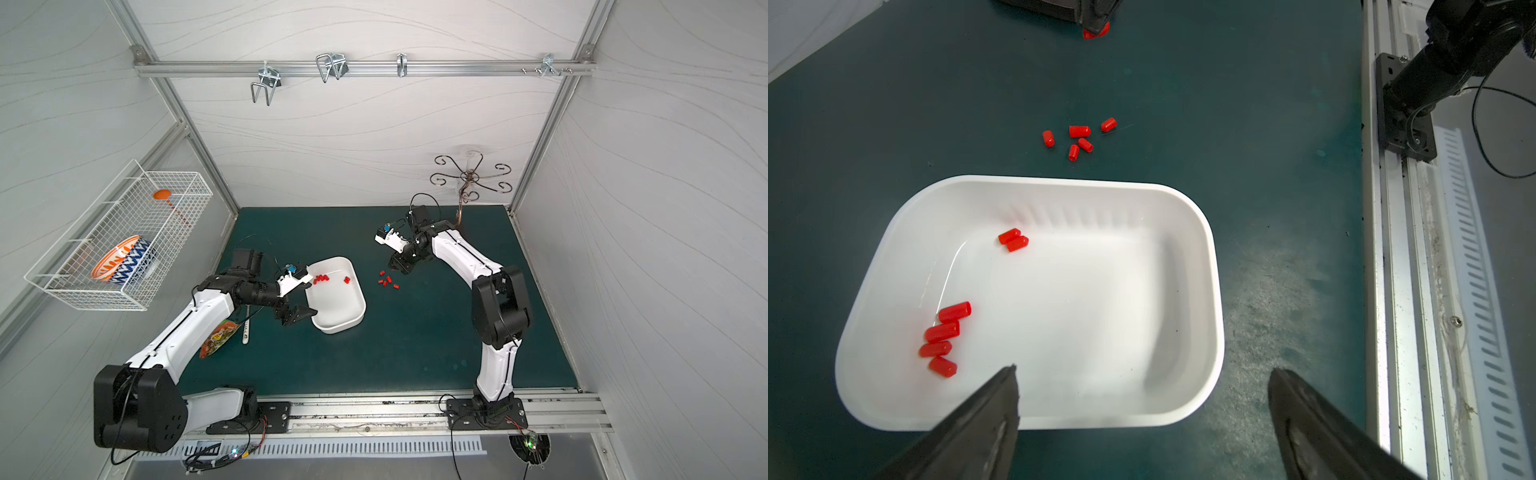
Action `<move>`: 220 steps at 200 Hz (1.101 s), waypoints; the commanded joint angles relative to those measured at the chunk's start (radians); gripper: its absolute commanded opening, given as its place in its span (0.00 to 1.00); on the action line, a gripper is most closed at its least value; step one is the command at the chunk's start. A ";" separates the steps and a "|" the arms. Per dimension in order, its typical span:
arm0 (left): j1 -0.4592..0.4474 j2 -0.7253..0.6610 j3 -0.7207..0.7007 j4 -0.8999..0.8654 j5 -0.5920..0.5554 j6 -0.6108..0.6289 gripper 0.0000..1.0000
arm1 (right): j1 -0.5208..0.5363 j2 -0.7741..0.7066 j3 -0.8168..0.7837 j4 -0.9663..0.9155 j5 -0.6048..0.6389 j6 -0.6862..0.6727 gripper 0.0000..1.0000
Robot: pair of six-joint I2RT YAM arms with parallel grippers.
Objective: Take the screw protection sleeves out of the storage box
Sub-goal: Place the screw protection sleeve at the center of the board.
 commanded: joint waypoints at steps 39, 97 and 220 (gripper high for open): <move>-0.058 -0.037 -0.036 0.120 -0.049 -0.052 0.96 | 0.007 0.158 0.050 -0.013 0.171 0.081 0.14; -0.062 -0.056 -0.068 0.140 -0.040 -0.074 0.96 | 0.028 0.222 0.060 -0.025 0.138 0.112 0.26; -0.063 0.036 0.061 0.107 -0.227 -0.111 0.84 | -0.021 -0.194 -0.079 -0.088 -0.190 -0.036 0.57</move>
